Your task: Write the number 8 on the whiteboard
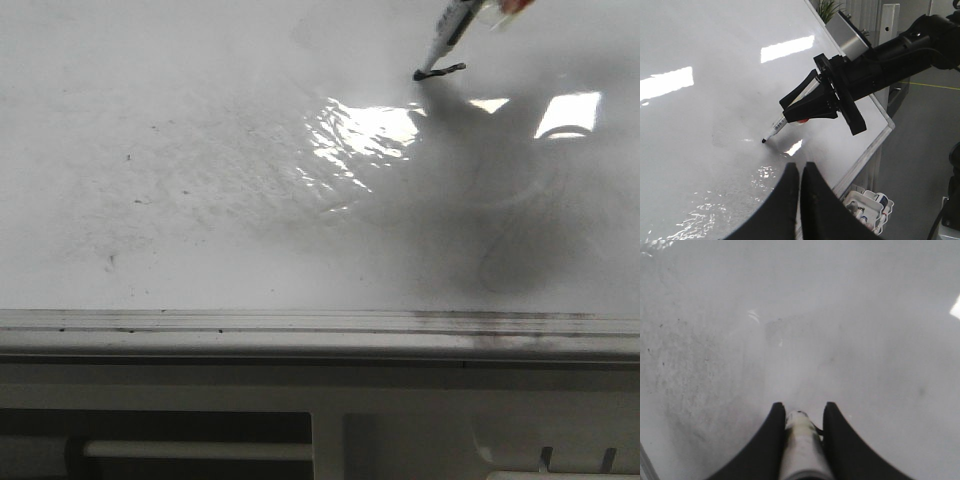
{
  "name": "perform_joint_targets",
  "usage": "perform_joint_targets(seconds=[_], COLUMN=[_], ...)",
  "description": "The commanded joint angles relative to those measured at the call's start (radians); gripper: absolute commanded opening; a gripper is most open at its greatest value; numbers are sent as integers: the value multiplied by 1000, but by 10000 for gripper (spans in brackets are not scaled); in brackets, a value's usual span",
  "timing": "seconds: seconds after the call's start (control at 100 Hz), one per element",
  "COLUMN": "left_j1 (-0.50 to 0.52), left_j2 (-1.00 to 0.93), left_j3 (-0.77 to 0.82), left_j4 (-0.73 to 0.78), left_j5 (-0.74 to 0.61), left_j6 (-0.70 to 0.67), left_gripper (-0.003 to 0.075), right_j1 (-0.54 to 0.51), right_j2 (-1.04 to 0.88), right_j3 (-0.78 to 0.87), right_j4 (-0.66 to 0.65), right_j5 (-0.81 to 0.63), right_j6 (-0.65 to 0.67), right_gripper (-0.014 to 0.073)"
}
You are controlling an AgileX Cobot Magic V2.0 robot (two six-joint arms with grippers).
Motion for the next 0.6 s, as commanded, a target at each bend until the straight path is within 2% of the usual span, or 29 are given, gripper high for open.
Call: perform_joint_targets(seconds=[0.0,0.14,0.31,0.46,0.59], left_j1=[-5,-5,-5,-5,-5], left_j2=[5,5,5,5,5], left_j3=[-28,-28,-28,-28,-28], left_j4=[-16,-16,-16,-16,-16], left_j5=[-63,-63,-63,-67,-72], left_j6=[-10,-10,-10,-10,-10], left_gripper=[-20,-20,-20,-20,-20], right_j1=[24,51,5,7,11], right_j2=[15,-8,-92,-136,-112], right_j3=[-23,-23,-19,34,86], right_j4=[-4,-7,-8,30,97], right_j5=[17,142,259,256,131], right_j6=[0,2,14,43,43], right_gripper=[-42,-42,-42,-42,-42])
